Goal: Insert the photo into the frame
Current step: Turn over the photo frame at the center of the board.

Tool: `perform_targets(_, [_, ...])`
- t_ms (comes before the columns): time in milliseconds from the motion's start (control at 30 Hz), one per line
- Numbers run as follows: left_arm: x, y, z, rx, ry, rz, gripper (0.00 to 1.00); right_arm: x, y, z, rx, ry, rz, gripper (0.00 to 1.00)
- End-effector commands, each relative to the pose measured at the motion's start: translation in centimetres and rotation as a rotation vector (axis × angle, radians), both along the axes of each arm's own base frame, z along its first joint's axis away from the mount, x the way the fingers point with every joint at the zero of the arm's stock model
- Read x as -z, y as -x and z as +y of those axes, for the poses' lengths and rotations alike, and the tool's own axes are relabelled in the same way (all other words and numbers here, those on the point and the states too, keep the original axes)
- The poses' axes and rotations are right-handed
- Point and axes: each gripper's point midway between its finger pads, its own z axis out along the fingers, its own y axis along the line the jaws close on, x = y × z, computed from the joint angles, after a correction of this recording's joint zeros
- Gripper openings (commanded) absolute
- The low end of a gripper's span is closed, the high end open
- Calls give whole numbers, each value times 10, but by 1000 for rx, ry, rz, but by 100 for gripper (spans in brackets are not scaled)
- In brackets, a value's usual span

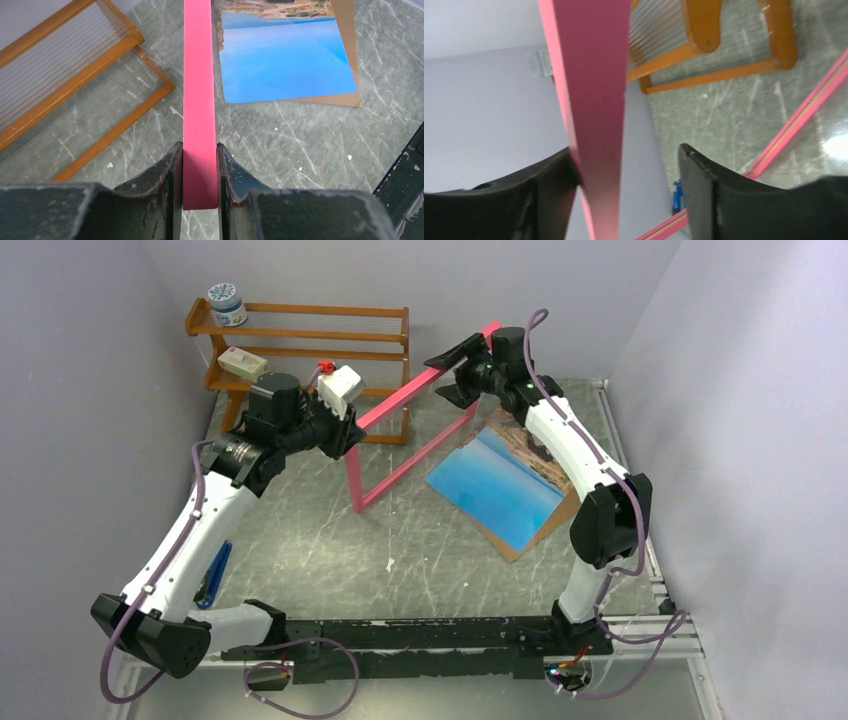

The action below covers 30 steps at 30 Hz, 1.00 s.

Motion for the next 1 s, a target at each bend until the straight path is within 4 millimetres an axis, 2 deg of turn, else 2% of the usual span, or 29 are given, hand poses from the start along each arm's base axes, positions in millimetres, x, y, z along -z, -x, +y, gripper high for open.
perform_targets(0, [-6,19,-22,116,60,16,3,-19,-1,0,19,-81,-32,65])
perform_targets(33, [-5,20,-23,114,63,28,5,-21,-1,-2,36,-93,-49,57])
perform_targets(167, [-3,21,-27,106,86,99,26,-23,-6,-19,90,-95,-85,37])
perform_targets(333, [-3,25,-34,111,145,142,39,-24,-9,-43,102,-57,-111,18])
perform_targets(433, [-5,25,-36,84,192,166,48,-31,-13,-52,71,-46,-143,14])
perform_targets(700, [-10,10,-25,-37,208,138,53,-48,-25,-54,-66,-34,-240,3])
perform_targets(967, [-3,-5,-8,-177,182,142,63,-89,-35,-70,-133,8,-428,0])
